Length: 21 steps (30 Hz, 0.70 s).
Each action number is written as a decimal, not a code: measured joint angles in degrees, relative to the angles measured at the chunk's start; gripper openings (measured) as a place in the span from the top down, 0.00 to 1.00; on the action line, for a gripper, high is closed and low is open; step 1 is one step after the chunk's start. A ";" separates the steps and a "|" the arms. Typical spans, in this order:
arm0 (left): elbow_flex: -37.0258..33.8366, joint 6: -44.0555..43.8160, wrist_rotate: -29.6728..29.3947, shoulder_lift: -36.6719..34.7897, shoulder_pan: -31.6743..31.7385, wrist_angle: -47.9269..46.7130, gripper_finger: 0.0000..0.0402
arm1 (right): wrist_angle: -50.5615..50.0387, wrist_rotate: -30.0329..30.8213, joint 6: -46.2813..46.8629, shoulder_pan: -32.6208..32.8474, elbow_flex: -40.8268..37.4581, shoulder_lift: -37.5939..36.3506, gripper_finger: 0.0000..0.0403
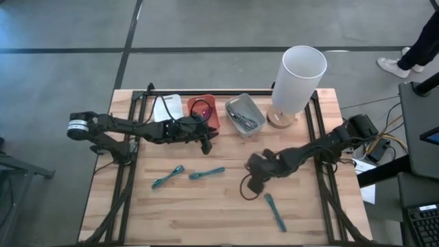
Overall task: Pick & Place USB Port
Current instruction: Put the black and pink USB cable into the orange bin
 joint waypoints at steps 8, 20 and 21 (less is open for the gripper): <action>0.00 0.42 0.02 -1.08 -0.11 0.39 0.76 | 2.09 15.79 -8.52 -3.77 7.64 0.00 0.91; 0.00 9.21 0.31 -8.27 -4.25 -4.45 0.76 | 7.20 24.59 -18.87 -13.18 14.65 0.02 0.91; 0.00 9.43 0.17 -9.17 -4.71 -5.54 0.76 | 9.51 24.48 -20.29 -13.93 14.42 0.02 0.91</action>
